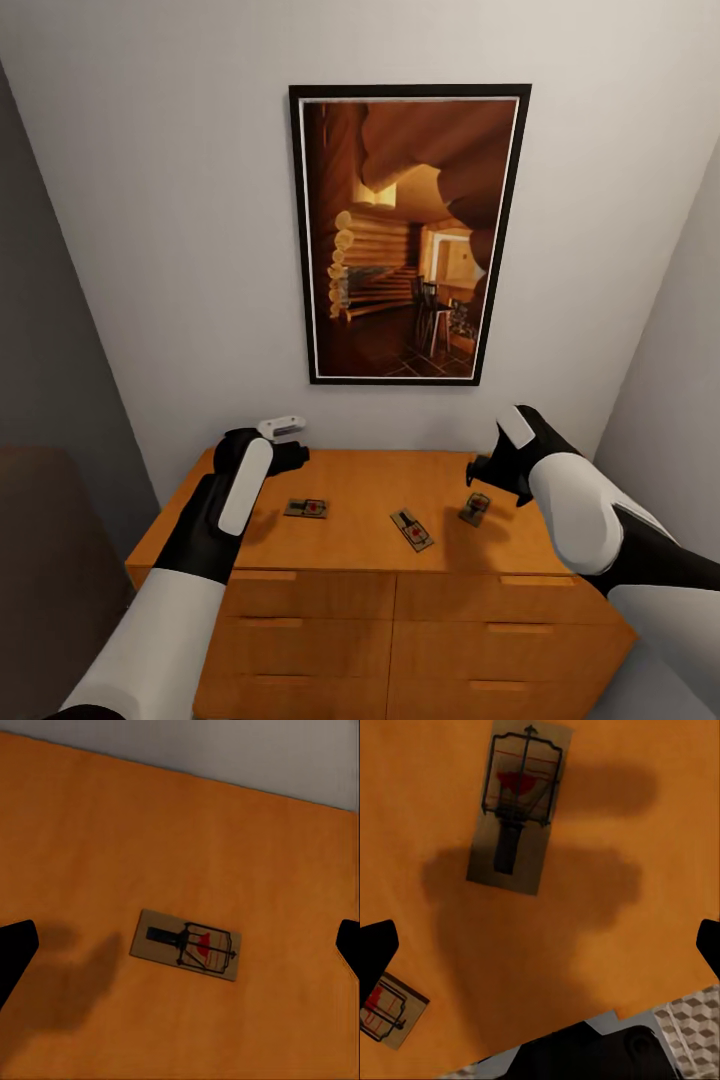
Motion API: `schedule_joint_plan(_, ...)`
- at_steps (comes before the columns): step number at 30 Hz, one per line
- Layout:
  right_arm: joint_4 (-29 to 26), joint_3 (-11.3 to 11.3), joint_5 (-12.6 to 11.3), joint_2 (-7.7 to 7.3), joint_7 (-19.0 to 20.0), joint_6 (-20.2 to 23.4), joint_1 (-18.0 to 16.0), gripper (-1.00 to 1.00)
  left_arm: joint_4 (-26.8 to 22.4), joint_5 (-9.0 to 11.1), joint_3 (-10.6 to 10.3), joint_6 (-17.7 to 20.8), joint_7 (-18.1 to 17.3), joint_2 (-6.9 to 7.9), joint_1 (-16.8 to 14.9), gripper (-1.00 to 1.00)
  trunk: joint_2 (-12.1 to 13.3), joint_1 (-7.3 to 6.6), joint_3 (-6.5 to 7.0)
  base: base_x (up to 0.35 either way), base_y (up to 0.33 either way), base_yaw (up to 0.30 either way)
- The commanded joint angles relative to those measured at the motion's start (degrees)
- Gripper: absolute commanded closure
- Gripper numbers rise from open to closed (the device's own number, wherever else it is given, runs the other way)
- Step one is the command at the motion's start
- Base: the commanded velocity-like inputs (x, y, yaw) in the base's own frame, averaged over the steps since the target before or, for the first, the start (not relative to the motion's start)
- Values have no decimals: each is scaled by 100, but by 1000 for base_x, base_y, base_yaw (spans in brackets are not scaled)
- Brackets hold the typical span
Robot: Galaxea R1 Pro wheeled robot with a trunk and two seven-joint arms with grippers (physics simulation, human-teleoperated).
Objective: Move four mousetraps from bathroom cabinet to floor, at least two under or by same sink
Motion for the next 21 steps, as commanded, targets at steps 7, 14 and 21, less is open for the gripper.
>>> schedule_joint_plan(7,300,-246,-248,-153,-69,2,-4,-100,-49,229,-23,10,54,-12,-5,-100,-10,2,-11,0,0,0)
schedule_joint_plan(14,346,-318,-314,-190,-81,-11,-4,-100,-102,266,-40,4,48,-14,-5,-100,-10,2,-11,0,0,0)
schedule_joint_plan(21,349,-335,-316,-186,-87,-11,-4,-100,-116,277,-45,1,44,-21,-6,-100,-10,2,-11,0,0,0)
